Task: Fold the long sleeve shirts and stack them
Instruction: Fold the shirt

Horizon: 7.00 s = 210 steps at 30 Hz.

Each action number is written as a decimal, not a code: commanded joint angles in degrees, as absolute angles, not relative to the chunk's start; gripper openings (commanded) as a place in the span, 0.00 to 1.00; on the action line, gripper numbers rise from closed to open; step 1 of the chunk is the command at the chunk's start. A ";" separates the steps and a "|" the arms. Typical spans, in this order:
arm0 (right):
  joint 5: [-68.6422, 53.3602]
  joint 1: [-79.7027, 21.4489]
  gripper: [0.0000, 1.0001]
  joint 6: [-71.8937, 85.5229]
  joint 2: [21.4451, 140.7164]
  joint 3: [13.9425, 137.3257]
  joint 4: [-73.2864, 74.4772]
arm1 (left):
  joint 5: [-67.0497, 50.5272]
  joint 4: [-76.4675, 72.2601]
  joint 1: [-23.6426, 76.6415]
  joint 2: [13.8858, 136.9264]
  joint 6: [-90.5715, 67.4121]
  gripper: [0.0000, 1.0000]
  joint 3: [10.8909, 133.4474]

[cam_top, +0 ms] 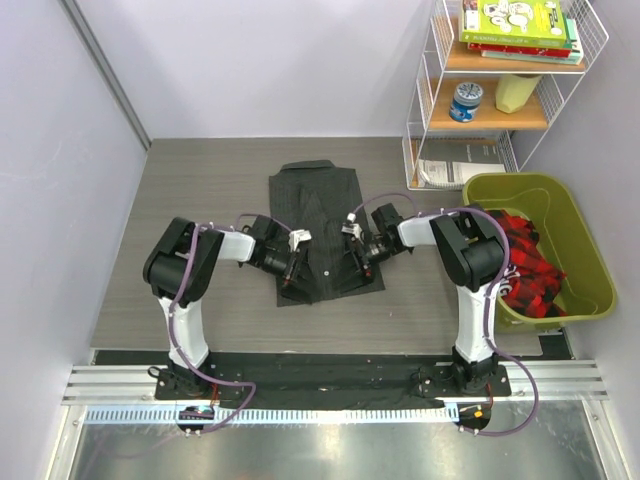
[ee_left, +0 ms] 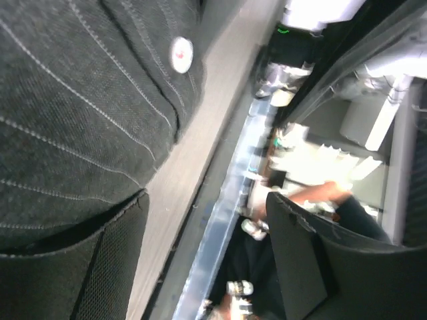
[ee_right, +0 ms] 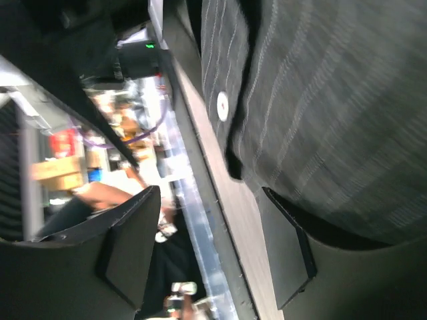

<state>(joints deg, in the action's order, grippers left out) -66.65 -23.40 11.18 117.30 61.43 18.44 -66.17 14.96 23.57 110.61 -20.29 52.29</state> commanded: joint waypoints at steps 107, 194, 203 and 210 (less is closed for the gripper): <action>-48.25 -23.38 0.33 -26.37 135.44 109.60 48.34 | -39.72 65.81 23.73 124.46 42.61 0.48 109.79; -55.46 -24.79 0.25 -21.18 134.56 104.32 46.40 | -31.91 53.79 34.01 118.91 45.44 0.00 104.41; -51.42 -23.30 0.40 -21.09 134.82 111.08 48.60 | -30.75 50.00 32.00 118.57 42.28 0.21 105.55; -47.73 -18.46 0.65 -25.12 131.40 118.65 56.50 | -39.72 62.30 24.18 117.43 36.39 0.55 113.47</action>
<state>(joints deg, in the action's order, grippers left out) -50.46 -21.67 -21.08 135.81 115.18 50.92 -33.93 56.05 29.06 120.05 40.40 110.21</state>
